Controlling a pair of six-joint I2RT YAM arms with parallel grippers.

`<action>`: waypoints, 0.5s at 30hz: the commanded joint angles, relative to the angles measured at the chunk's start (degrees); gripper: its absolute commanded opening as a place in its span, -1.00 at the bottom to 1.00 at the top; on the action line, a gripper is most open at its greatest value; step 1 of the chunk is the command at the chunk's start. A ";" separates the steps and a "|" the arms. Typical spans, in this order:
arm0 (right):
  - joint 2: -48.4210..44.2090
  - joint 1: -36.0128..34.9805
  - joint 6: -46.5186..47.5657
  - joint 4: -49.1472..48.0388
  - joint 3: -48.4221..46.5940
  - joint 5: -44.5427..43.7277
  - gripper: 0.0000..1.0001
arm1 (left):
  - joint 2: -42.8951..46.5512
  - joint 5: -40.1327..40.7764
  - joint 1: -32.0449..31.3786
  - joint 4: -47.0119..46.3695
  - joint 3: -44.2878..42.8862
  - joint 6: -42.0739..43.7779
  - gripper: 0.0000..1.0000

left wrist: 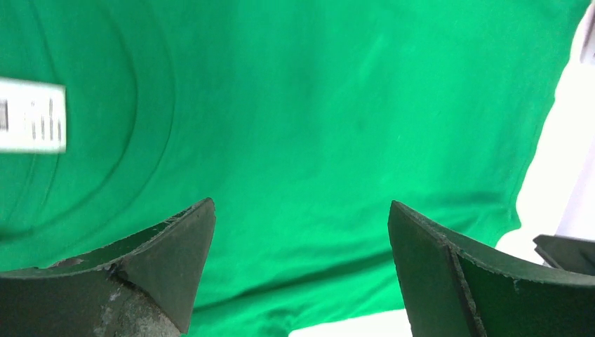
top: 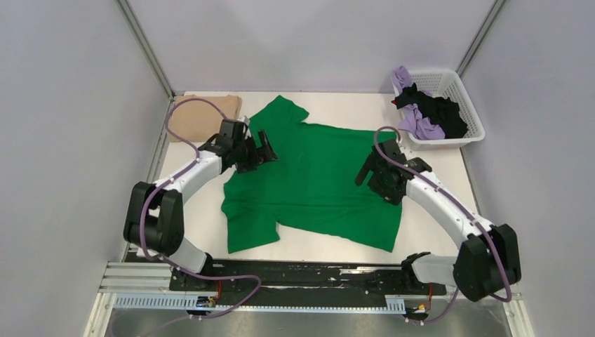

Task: Fold and stack the t-shirts
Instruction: Flatten out the tshirt

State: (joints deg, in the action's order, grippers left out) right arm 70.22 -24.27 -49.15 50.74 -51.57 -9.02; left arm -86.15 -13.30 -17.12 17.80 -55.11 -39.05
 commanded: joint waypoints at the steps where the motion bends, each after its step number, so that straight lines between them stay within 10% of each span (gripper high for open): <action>1: 9.19 8.28 8.03 -15.58 -5.36 -2.97 1.00 | -8.11 2.13 -0.01 0.83 -9.54 3.01 1.00; 15: 44.77 15.82 19.53 -23.56 -31.46 1.61 1.00 | -33.89 5.63 0.92 3.87 -33.04 3.17 1.00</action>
State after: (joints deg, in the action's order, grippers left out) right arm 109.78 -9.08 -33.82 31.07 -77.03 -8.45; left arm -117.25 -9.93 -16.84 20.69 -83.53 -36.53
